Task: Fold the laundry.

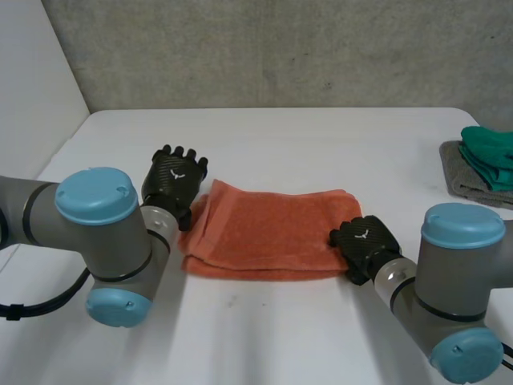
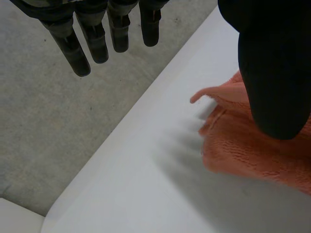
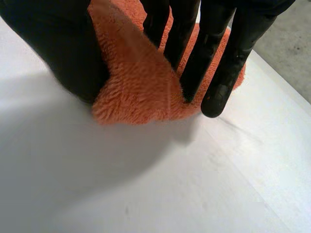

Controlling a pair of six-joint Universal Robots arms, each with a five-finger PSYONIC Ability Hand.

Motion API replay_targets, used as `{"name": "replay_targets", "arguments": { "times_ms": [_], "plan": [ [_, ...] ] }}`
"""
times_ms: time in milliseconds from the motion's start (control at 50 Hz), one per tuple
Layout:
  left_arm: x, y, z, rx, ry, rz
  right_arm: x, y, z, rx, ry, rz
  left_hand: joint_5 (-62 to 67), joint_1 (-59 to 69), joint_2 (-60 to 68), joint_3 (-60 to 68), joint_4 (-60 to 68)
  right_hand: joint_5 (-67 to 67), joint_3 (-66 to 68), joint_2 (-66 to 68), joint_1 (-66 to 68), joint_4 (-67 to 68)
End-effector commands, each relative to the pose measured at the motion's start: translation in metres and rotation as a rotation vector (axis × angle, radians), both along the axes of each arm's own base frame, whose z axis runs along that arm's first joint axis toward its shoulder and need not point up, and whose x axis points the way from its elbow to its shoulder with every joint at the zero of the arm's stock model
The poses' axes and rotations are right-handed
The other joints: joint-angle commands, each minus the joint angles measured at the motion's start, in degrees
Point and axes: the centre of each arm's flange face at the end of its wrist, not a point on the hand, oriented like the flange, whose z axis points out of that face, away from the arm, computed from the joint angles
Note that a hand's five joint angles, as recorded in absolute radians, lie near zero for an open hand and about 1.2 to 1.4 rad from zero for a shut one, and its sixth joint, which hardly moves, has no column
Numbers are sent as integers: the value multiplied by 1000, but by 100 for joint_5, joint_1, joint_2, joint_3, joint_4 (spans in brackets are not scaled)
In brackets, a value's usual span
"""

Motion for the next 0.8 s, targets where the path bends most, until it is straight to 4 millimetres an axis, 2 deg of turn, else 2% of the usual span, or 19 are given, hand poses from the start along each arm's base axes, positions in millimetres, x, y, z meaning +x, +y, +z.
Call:
{"name": "replay_targets", "arguments": {
  "times_ms": [20,140,240,320,340,360,400,420,480,500,540,560,600,660,700,780,800],
  "plan": [
    [6,3,6,-4,2,9,-14,-1,16,-40,9,-22,-212,-31,-98,-145,-119,2366,2216,2400,4119,2148],
    [16,9,17,-16,9,22,-34,-18,45,-181,146,-25,-263,-81,-148,-195,-169,2366,2216,2400,4119,2148],
    [20,12,27,-34,21,28,-31,-29,62,-318,310,40,-263,-81,-149,-196,-169,2366,2216,2400,4119,2148],
    [22,10,33,-48,28,34,4,-17,78,-448,361,177,-263,-81,-149,-196,-169,2366,2216,2400,4119,2148],
    [22,10,34,-52,30,36,24,-7,81,-494,360,250,-263,-81,-149,-196,-169,2366,2216,2400,4119,2148],
    [22,10,35,-55,32,36,34,-1,80,-511,356,286,-263,-81,-149,-196,-169,2366,2216,2400,4119,2148],
    [22,10,37,-59,36,37,54,10,73,-524,357,364,-263,-81,-149,-196,-169,2366,2216,2400,4119,2148],
    [22,10,39,-62,43,38,71,22,66,-533,353,441,-263,-81,-149,-196,-169,2366,2216,2400,4119,2148],
    [21,10,42,-65,60,39,92,41,55,-557,351,566,-263,-81,-149,-196,-169,2366,2216,2400,4119,2148],
    [21,10,43,-65,73,40,102,55,50,-574,345,648,-267,-86,-153,-200,-174,2366,2216,2400,4119,2148],
    [21,10,46,-65,89,41,109,65,45,-578,334,715,-263,-81,-149,-196,-169,2023,1872,2057,3775,1804],
    [21,9,46,-64,97,41,111,68,43,-576,332,730,-263,-81,-149,-196,-169,1653,1502,1687,3405,1434],
    [20,9,49,-65,119,39,112,71,38,-555,316,748,-263,-81,-149,-196,-169,-561,-711,-527,1192,-779],
    [16,8,54,-72,150,32,109,71,38,-488,260,712,-263,-81,-149,-196,-169,-4634,-4784,-4600,-2881,-4852],
    [13,7,60,-84,171,24,108,70,40,-437,208,673,-263,-81,-149,-196,-169,-4634,-4784,-4600,-2881,-4852],
    [1,10,72,-114,211,-5,82,36,77,-308,-28,433,-263,-81,-149,-196,-169,-4634,-4784,-4600,-2881,-4852],
    [-6,12,78,-124,230,-26,64,21,94,-249,-150,323,-263,-81,-149,-196,-169,-4634,-4784,-4600,-2881,-4852]
  ]
}}
